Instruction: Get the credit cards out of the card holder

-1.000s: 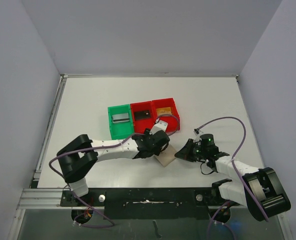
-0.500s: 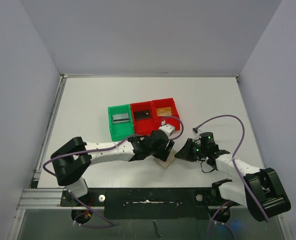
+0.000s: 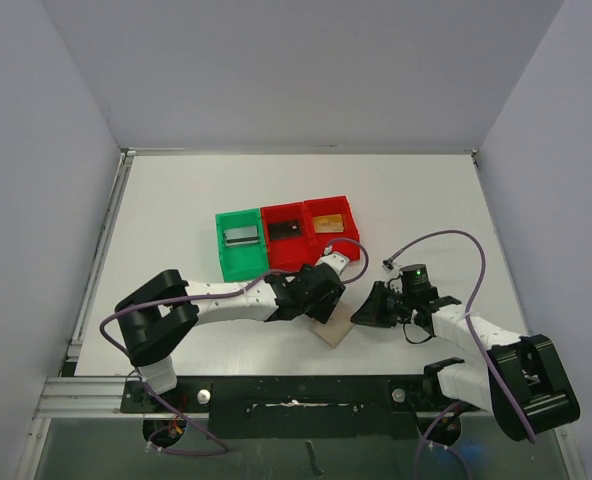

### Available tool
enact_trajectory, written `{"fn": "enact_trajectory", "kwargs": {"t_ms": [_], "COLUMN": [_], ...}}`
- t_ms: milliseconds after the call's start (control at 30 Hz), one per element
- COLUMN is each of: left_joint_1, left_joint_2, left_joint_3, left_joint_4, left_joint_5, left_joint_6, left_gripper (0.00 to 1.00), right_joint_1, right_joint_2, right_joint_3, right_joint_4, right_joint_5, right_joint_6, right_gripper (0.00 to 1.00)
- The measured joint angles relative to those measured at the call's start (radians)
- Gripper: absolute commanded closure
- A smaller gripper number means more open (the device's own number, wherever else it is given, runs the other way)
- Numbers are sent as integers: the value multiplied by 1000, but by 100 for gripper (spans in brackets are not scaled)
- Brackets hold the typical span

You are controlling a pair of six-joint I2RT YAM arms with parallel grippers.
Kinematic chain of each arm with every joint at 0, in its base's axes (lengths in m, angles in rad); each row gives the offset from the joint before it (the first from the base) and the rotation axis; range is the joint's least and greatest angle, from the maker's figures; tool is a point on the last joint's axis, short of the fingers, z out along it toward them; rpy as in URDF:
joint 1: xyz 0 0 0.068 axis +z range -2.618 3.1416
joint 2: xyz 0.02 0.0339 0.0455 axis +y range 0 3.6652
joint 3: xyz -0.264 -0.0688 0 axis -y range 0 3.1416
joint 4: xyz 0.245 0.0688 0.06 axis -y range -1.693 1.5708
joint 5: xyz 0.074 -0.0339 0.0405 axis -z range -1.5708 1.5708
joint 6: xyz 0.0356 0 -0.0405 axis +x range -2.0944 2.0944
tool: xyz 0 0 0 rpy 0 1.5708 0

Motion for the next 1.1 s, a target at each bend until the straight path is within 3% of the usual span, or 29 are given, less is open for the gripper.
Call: {"fn": "enact_trajectory", "kwargs": {"t_ms": [633,900,1000,1100], "left_joint_1": [11,35,58,89], "left_joint_2": [0,-8,-14,-30], "left_joint_3": [-37,-42,-54,-81], "left_joint_4": [11,43,68,92], "left_joint_5": [33,60,84,135], "left_joint_6": [-21,-47,-58,-71], "left_gripper": [82,92,100,100], "right_joint_1": [-36,-40,-40,-40], "right_joint_2": [79,98,99,100], "right_joint_3": [81,106,119,133], "right_joint_4": [-76,-92,-95,-100], "right_joint_5": [-27,-39,-39,-39], "right_joint_6": [-66,-85,-87,-89], "right_gripper": [100,98,94,87]}}
